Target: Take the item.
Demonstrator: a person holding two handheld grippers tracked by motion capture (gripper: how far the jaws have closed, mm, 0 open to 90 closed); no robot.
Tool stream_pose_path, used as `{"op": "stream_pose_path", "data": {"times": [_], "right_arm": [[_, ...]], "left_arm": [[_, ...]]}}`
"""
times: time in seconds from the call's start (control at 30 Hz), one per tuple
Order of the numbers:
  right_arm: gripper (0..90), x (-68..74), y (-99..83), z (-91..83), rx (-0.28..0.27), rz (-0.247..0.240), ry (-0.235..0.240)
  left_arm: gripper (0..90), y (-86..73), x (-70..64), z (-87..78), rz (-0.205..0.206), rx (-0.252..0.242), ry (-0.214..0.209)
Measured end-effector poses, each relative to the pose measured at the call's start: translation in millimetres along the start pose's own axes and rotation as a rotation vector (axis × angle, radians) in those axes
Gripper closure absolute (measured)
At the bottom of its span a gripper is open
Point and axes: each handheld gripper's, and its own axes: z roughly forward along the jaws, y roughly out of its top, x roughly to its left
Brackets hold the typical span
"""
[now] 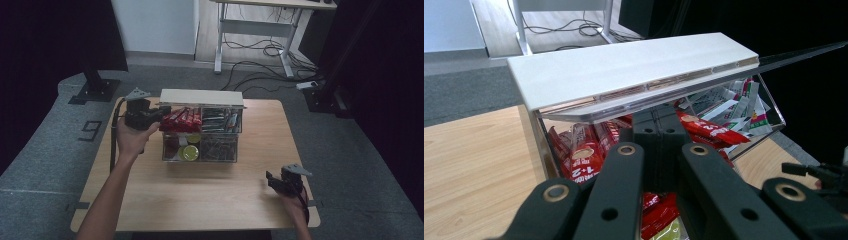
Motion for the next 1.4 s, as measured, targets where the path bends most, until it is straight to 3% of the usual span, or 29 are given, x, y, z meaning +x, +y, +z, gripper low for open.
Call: {"op": "stream_pose_path", "data": {"times": [0.3,0.5,0.9,1.2,1.4], "right_arm": [[39.7,13.9,34.4,-21.2,-0.111,0.017,0.071],[43.6,20.8,50.8,-25.2,-0.127,0.009,0.105],[50.5,40.9,87.6,-40.7,-0.223,-0.010,0.196],[52.2,58.0,113.9,-52.0,-0.250,-0.036,0.257],[53.2,66.7,124.1,-50.7,-0.245,-0.053,0.276]], "left_arm": [[90.0,0.7,-0.8,4.7,0.003,0.001,0.000],[90.0,0.8,-2.2,4.6,0.001,-0.002,-0.004],[90.0,1.4,-3.9,5.5,0.003,-0.005,-0.010],[90.0,2.5,-4.4,6.3,0.000,-0.003,-0.012],[90.0,2.5,-4.1,6.6,-0.002,-0.002,-0.013]]}}
